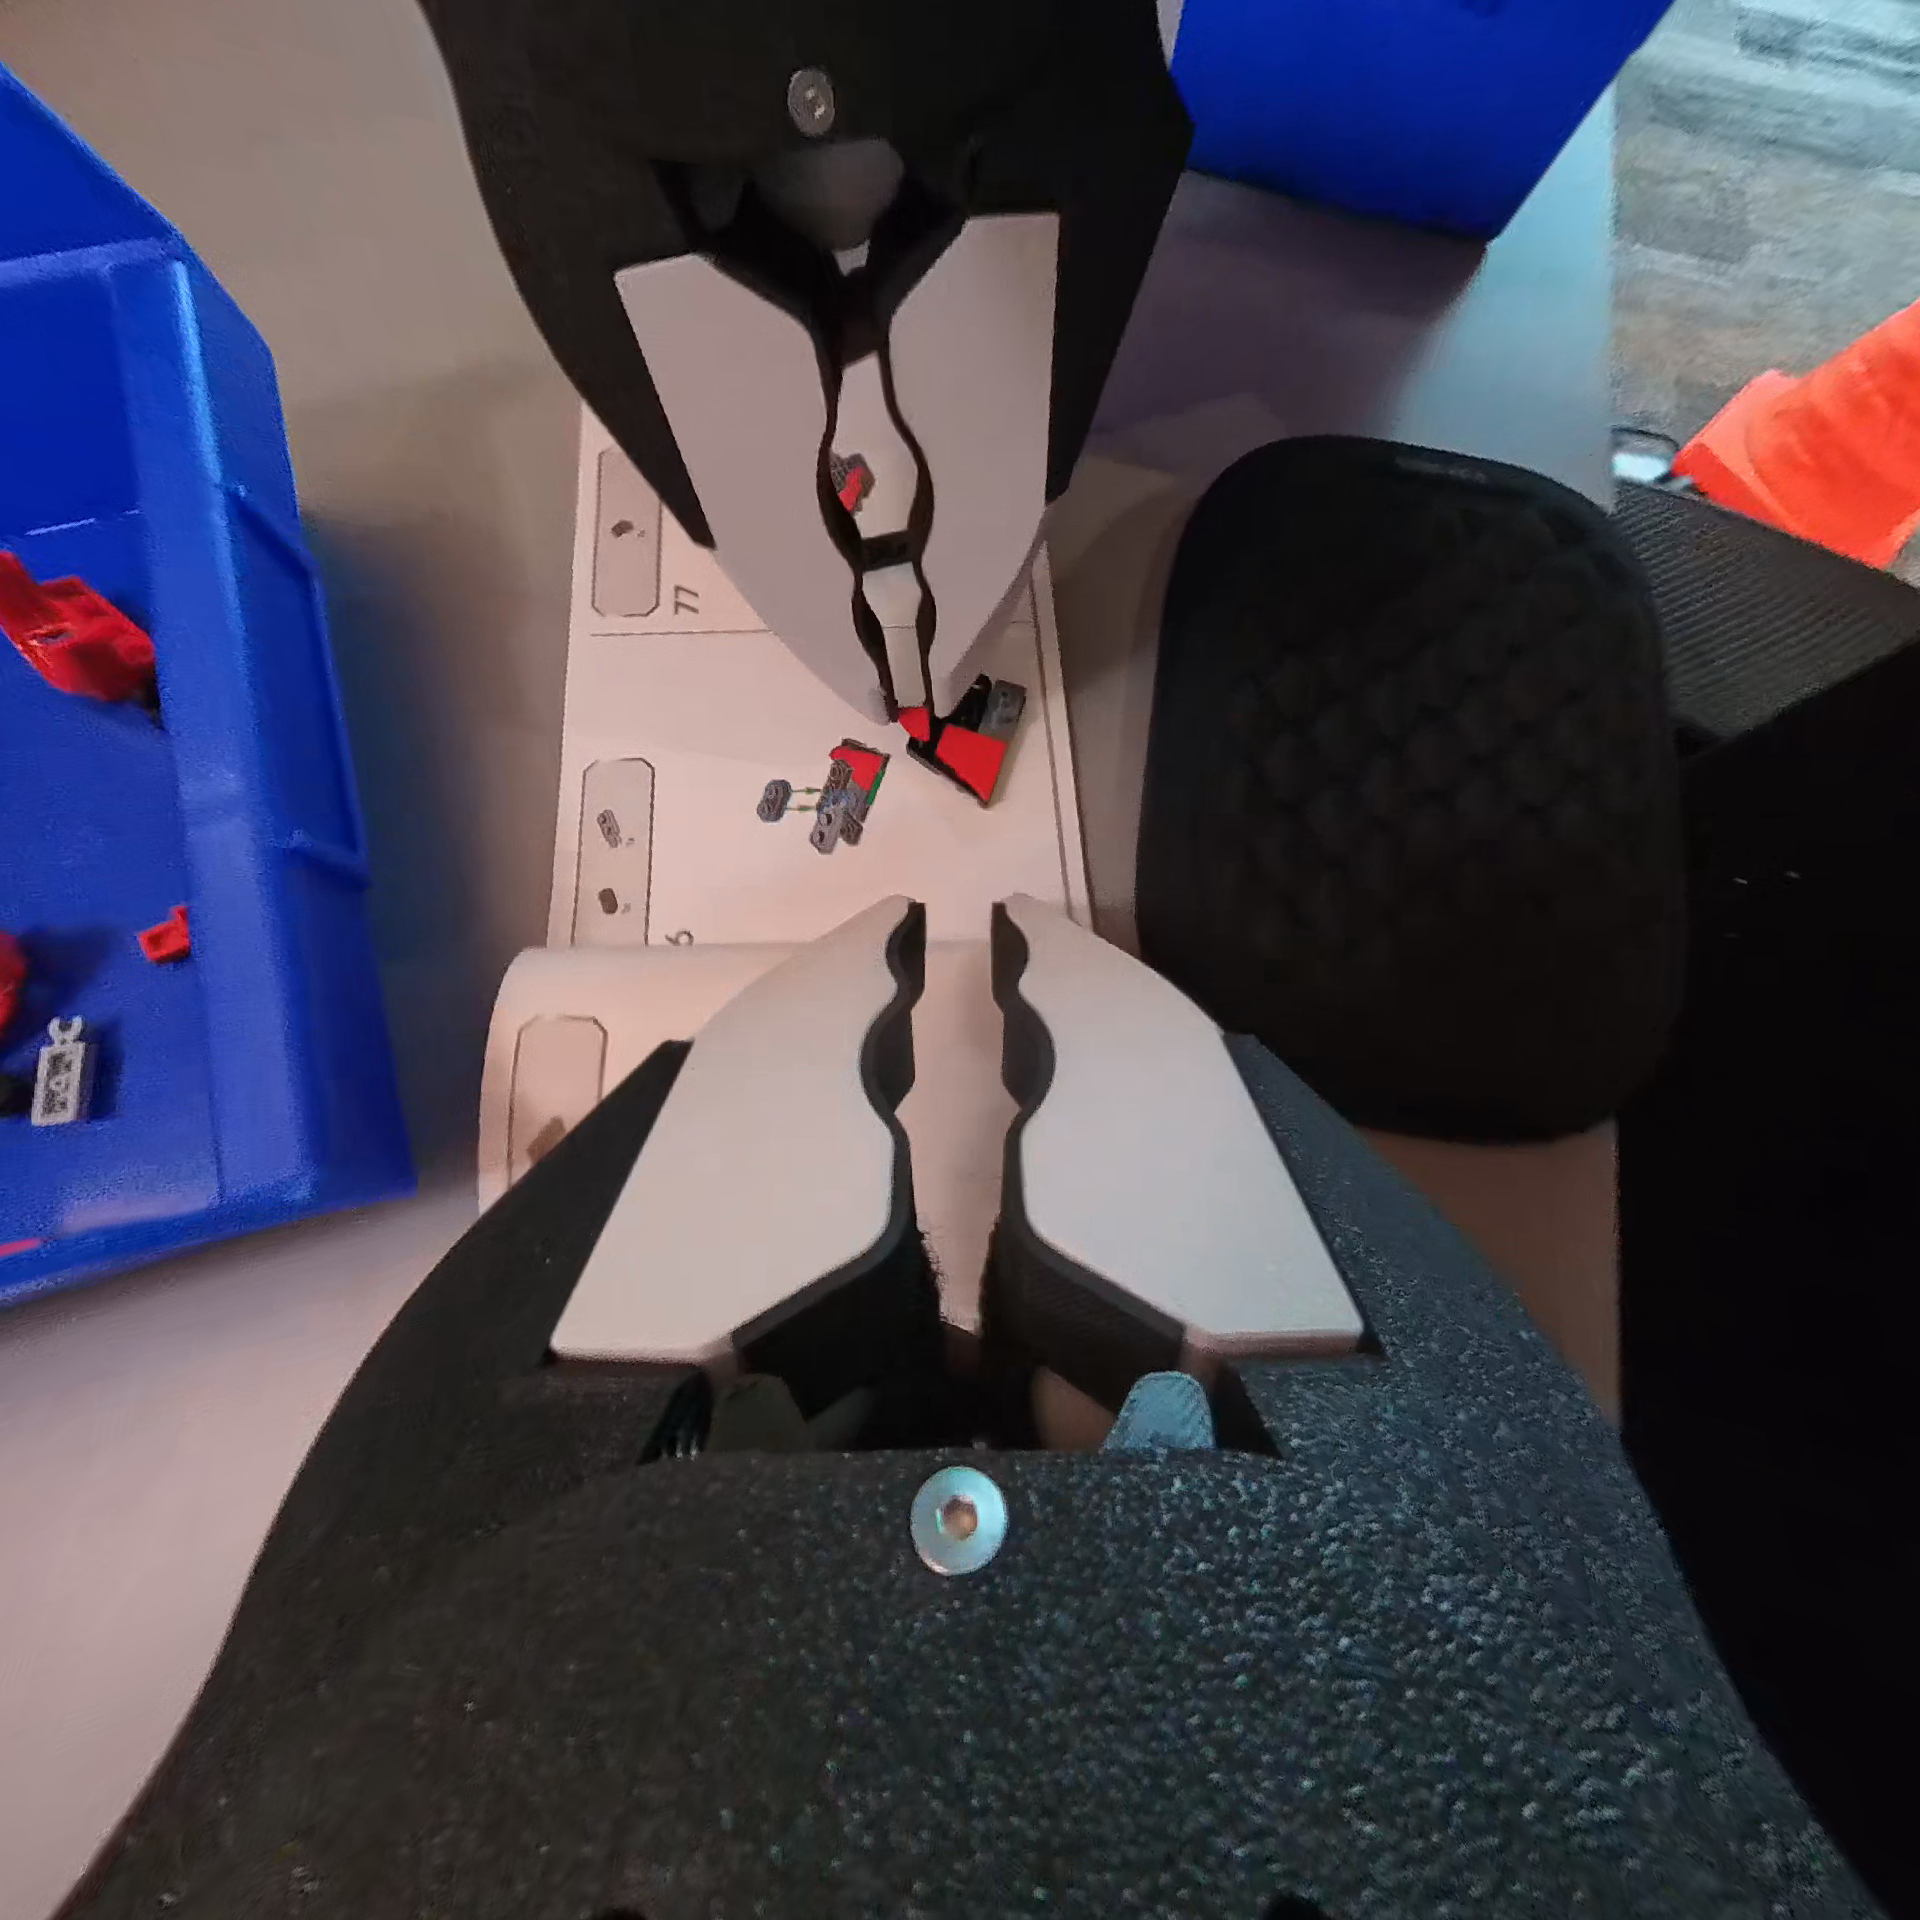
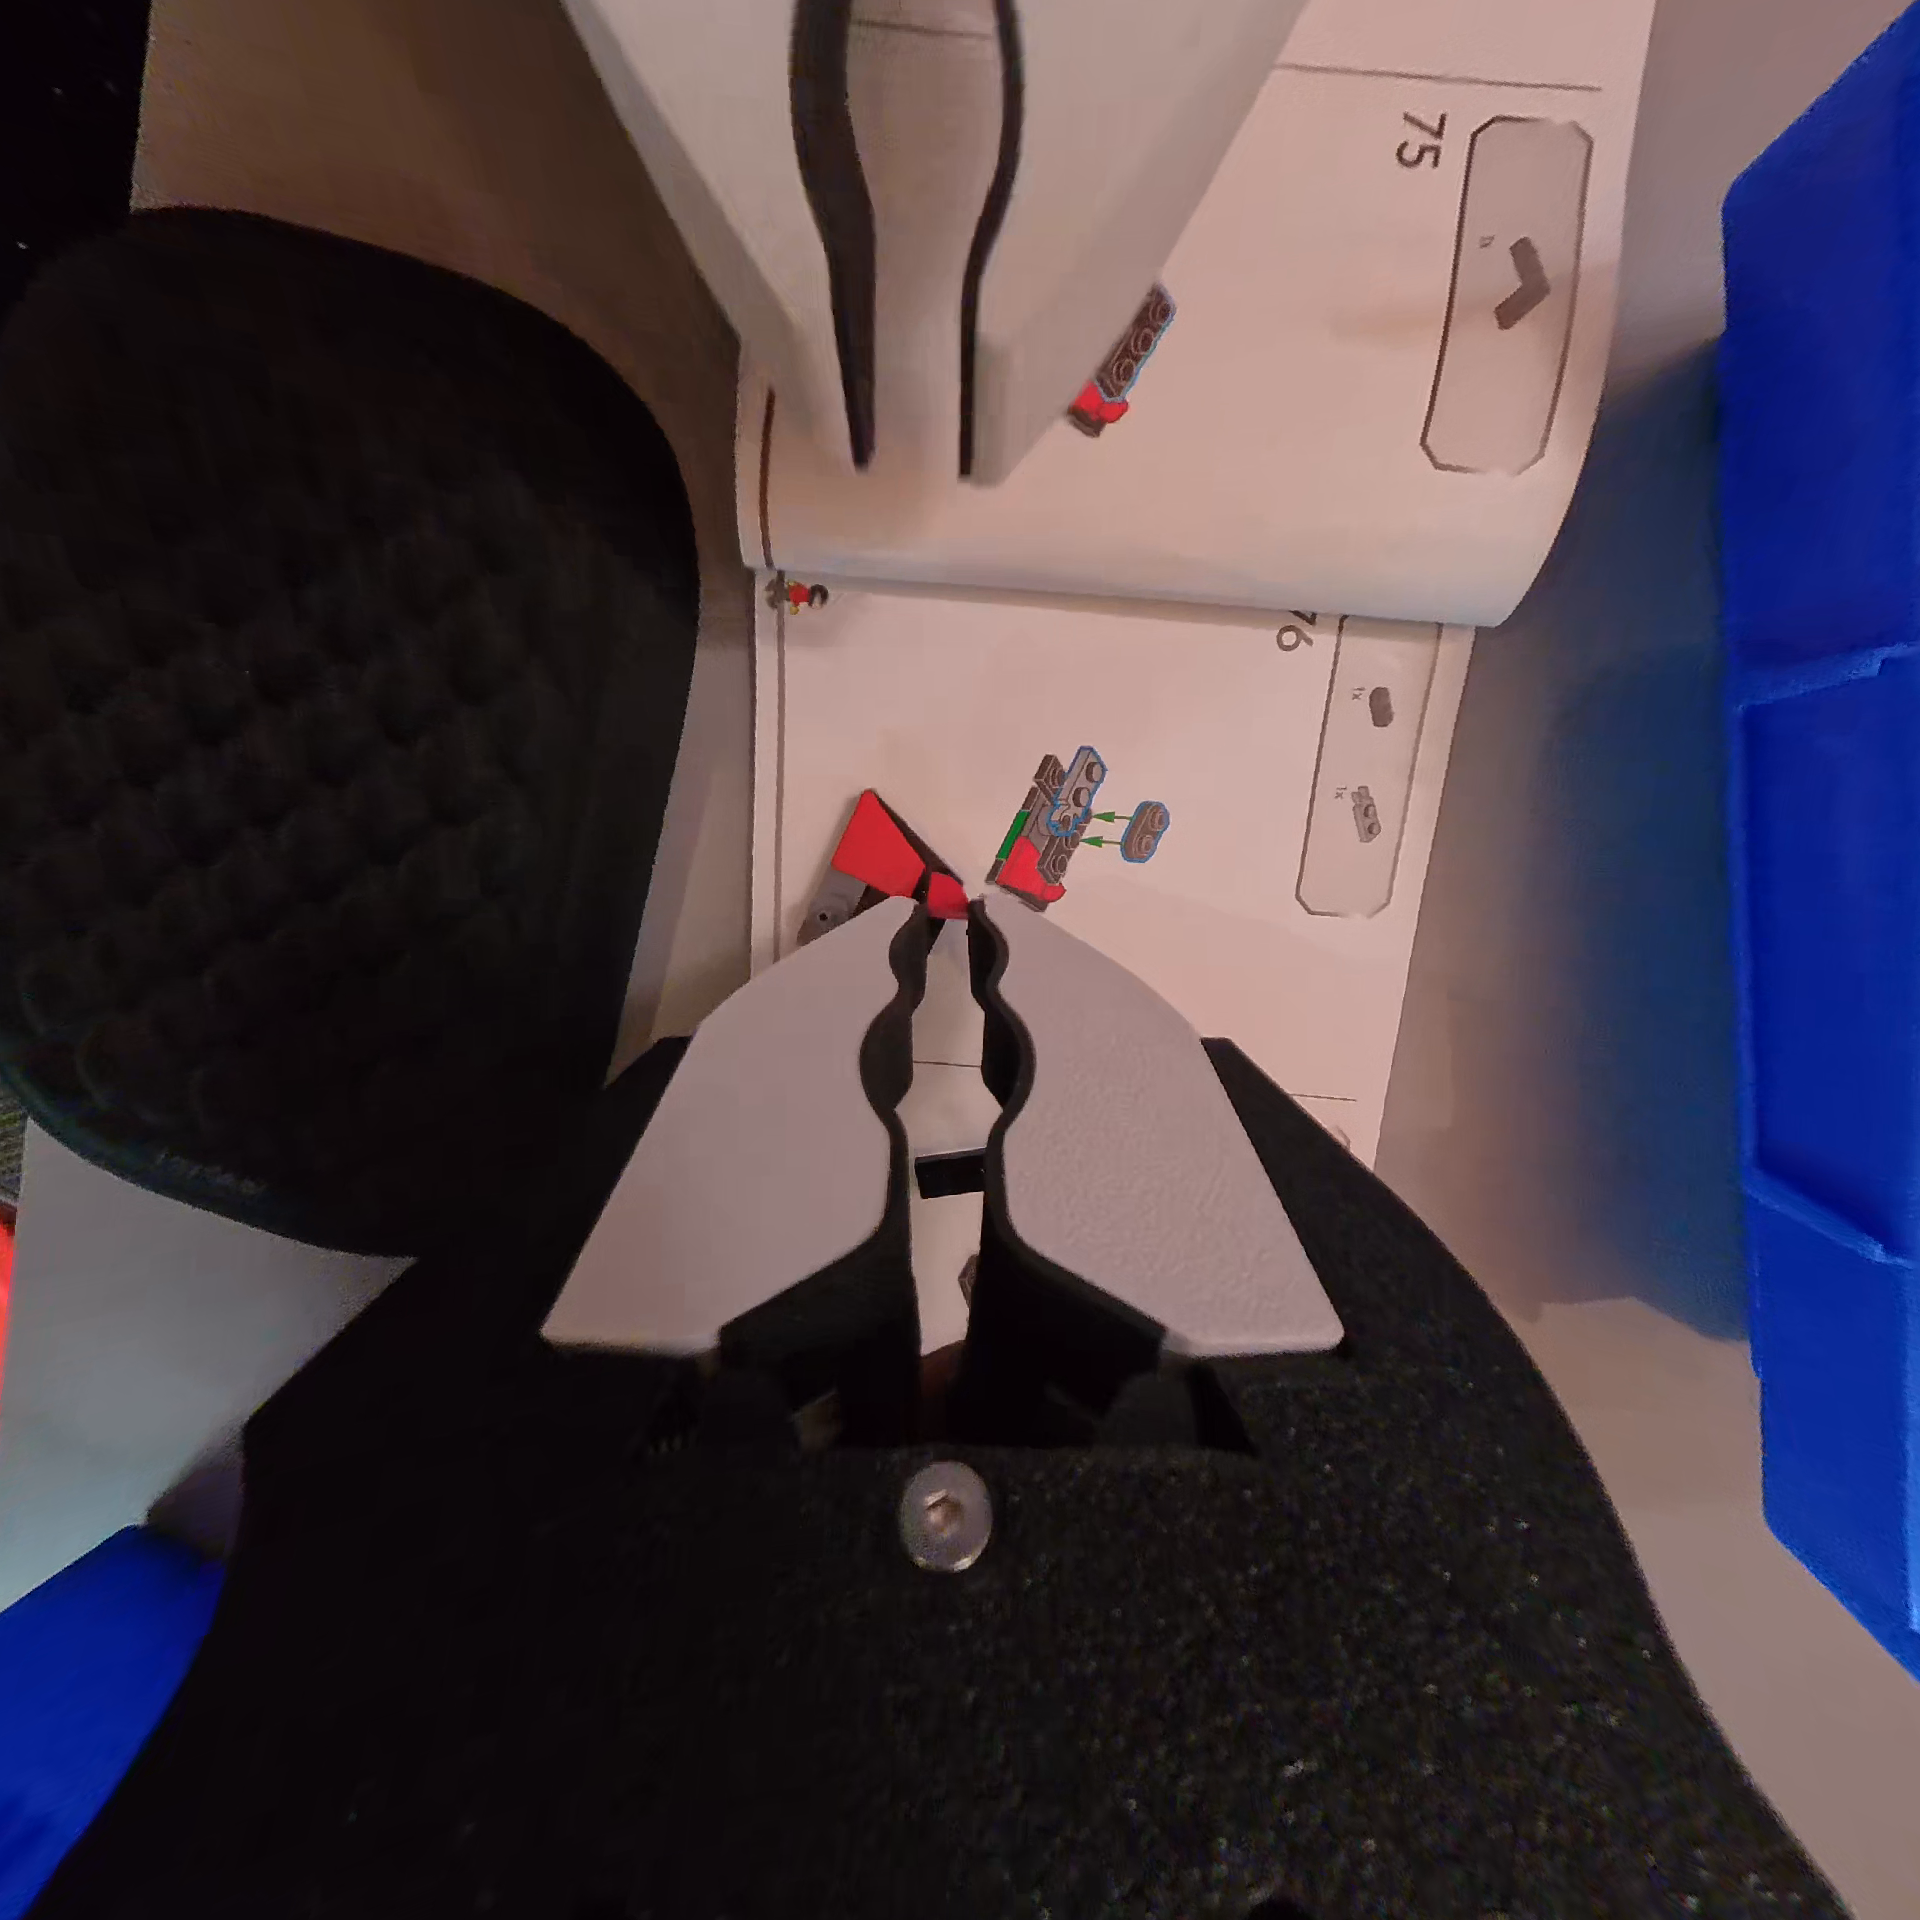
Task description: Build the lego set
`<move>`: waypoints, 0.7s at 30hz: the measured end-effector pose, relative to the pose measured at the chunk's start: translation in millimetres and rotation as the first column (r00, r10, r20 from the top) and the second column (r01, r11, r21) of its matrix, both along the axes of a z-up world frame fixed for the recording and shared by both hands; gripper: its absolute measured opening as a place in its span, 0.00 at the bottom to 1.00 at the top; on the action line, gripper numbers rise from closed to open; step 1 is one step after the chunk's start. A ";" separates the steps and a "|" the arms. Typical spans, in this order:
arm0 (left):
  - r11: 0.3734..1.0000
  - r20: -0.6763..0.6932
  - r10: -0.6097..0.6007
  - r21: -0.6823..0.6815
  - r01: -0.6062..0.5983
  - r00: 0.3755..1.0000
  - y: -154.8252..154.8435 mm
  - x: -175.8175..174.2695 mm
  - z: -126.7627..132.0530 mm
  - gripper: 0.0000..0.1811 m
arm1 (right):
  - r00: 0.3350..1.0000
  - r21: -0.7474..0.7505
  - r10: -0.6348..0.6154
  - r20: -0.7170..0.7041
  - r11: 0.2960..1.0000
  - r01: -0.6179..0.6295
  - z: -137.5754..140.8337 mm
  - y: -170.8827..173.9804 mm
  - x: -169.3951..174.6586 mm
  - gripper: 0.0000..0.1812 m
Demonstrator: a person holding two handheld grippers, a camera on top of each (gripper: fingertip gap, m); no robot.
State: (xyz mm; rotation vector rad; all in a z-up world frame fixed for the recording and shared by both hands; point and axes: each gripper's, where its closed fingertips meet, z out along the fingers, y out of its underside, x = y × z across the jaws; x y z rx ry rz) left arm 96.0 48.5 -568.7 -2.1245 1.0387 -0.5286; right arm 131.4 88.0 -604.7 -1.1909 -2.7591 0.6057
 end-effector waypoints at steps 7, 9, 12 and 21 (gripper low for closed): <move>1.000 -0.057 -0.017 -0.012 0.016 0.998 19.1 17.3 -10.5 0.03 | 1.000 -0.012 0.003 0.019 1.000 -0.003 -3.0 -0.4 0.6 0.04; 0.999 -0.048 -0.029 -0.026 0.027 0.998 22.7 23.7 -13.0 0.03 | 1.000 -0.028 0.002 0.024 1.000 -0.001 -3.3 -1.4 1.6 0.04; 1.000 -0.082 -0.004 -0.018 0.003 0.997 33.9 27.9 -19.2 0.01 | 1.000 -0.034 -0.004 0.025 0.999 0.005 -4.1 0.0 2.3 0.04; 0.999 -0.082 0.031 -0.027 -0.033 0.996 36.1 21.0 -22.2 0.01 | 0.999 -0.096 -0.027 0.021 0.995 0.029 -4.0 -1.0 2.8 0.04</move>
